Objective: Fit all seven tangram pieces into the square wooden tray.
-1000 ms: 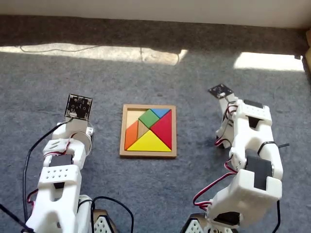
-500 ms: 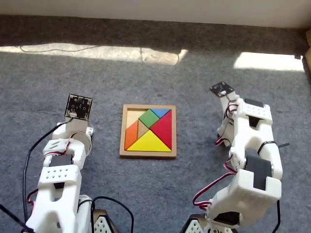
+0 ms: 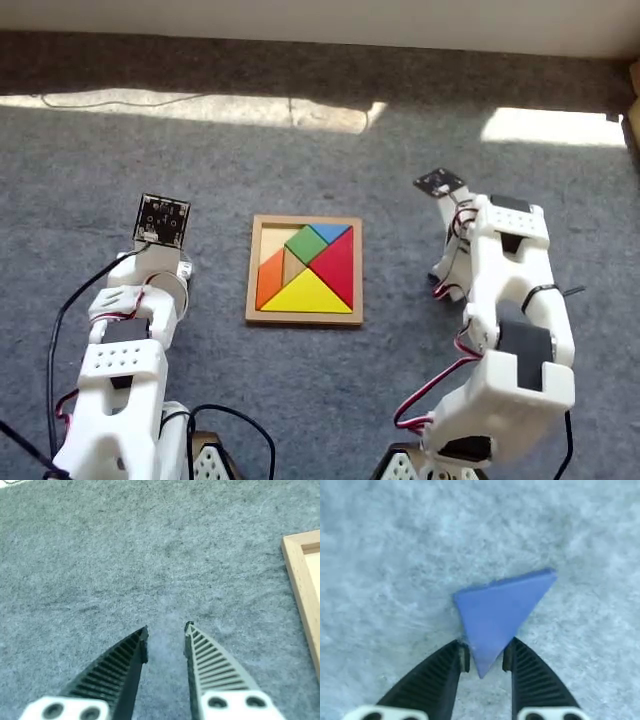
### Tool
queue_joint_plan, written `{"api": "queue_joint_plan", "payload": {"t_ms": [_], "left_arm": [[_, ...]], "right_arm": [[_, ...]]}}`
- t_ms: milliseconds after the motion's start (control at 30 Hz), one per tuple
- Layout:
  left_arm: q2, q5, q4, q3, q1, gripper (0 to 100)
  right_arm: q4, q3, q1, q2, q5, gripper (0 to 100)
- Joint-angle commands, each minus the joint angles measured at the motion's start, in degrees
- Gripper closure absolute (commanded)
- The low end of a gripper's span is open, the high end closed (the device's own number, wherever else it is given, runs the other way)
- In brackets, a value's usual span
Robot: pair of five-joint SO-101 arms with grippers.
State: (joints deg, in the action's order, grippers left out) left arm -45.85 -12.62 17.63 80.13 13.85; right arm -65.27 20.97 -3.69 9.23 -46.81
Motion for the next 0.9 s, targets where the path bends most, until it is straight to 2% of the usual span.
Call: {"api": "queue_joint_plan", "payload": {"t_ms": [0,100,267,333,467,633,867], "left_arm": [[-1.3,0.4,-0.1,-0.5,-1.1,87],[-1.3,0.4,-0.1,-0.5,-1.1,87],[-1.3,0.4,-0.1,-0.4,-1.1,87],[-1.3,0.4,-0.1,-0.4,-1.1,87],[-1.4,0.4,-0.1,-0.4,-1.1,87],[-1.4,0.4,-0.1,-0.4,-1.1,87],[-1.4,0.4,-0.1,-0.4,-1.1,87]], "right_arm": [[-1.7,-1.7,2.4,-5.5,5.3,89.6],[-1.8,-2.2,3.6,-5.5,14.0,88.3],[-1.7,-2.2,7.7,-5.4,26.0,74.1],[-1.5,-2.2,9.9,-5.4,29.8,72.8],[-1.4,-2.2,12.5,-5.3,35.2,72.8],[2.7,-2.3,12.3,-4.7,41.2,72.8],[1.6,-8.3,9.1,1.3,44.5,72.8]]}}
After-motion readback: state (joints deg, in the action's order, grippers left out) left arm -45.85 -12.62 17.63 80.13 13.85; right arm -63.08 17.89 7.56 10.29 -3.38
